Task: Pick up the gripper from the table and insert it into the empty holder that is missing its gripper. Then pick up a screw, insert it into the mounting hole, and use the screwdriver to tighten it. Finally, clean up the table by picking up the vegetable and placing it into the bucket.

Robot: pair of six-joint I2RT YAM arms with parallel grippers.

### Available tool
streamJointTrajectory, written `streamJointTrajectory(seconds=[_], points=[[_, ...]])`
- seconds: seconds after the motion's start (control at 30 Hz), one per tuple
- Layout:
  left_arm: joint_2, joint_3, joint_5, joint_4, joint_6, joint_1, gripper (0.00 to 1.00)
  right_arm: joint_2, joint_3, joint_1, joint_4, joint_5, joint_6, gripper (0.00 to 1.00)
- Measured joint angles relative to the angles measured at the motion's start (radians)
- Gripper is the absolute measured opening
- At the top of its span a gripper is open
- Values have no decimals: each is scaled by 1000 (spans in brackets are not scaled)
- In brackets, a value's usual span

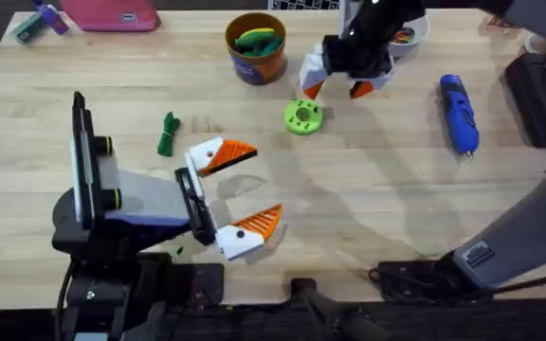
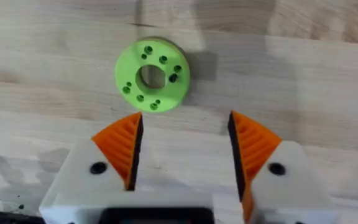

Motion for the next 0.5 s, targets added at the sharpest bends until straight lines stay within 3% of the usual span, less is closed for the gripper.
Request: streamJointTrajectory(seconds=[0.33, 0.5], points=[[0, 0, 0, 0, 0, 0, 987, 67, 3, 20, 31, 26, 3, 623], [0, 0, 0, 0, 0, 0, 985, 89, 3, 22, 39, 54, 3, 603]])
